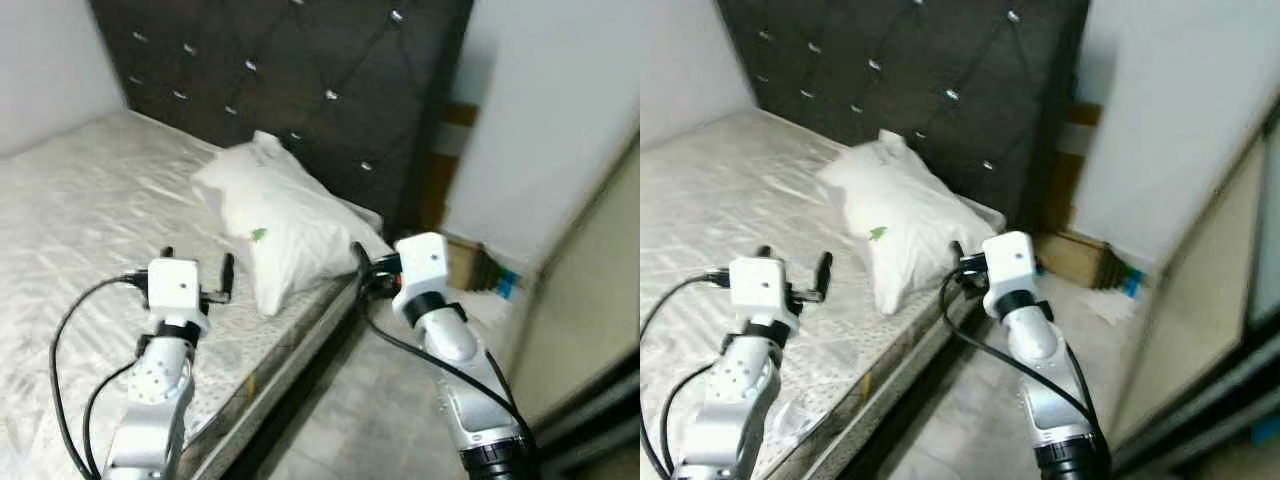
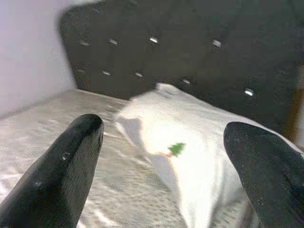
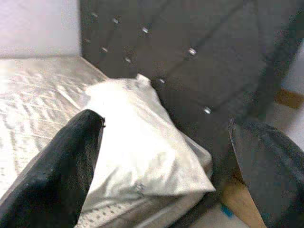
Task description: Clean up the room
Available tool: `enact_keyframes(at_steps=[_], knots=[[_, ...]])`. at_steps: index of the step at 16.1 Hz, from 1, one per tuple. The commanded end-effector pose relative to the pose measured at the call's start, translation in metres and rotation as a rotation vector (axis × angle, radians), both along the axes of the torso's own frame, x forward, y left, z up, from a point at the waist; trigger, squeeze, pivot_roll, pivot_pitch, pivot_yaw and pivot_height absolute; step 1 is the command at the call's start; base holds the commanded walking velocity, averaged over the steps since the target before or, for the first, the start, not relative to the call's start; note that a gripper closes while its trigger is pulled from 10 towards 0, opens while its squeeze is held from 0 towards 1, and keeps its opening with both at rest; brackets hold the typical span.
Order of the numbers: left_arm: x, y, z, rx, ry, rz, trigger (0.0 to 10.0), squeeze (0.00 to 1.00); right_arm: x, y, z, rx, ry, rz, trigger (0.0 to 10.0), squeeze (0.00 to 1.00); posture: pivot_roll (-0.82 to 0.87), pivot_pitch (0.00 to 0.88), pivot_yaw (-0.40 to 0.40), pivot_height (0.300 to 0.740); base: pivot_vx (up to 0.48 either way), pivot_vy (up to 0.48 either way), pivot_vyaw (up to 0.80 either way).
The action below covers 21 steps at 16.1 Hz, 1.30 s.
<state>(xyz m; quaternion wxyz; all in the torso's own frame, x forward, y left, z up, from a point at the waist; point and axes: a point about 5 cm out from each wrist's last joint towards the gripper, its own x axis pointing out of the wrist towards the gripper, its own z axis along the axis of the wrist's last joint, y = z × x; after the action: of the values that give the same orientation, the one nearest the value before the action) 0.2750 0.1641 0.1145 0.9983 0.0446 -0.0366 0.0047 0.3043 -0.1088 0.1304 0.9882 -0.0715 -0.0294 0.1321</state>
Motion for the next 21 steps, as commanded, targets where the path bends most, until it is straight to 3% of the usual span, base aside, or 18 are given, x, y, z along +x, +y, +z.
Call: enact_keyframes(at_steps=[1, 21], knots=[[-0.0007, -0.0052, -0.0016, -0.005, 0.003, -0.013, 10.0, 0.0, 0.0008, -0.007, 0.0001, -0.008, 0.0, -0.016, 10.0, 0.0, -0.05, 0.0, -0.013, 0.74, 0.0, 0.0, 0.79], [-0.0004, -0.0067, -0.0014, 0.005, -0.001, -0.021, 10.0, 0.0, 0.001, -0.0016, -0.0014, -0.006, -0.005, 0.008, 10.0, 0.0, -0.05, 0.0, -0.012, 0.74, 0.0, 0.0, 0.79]])
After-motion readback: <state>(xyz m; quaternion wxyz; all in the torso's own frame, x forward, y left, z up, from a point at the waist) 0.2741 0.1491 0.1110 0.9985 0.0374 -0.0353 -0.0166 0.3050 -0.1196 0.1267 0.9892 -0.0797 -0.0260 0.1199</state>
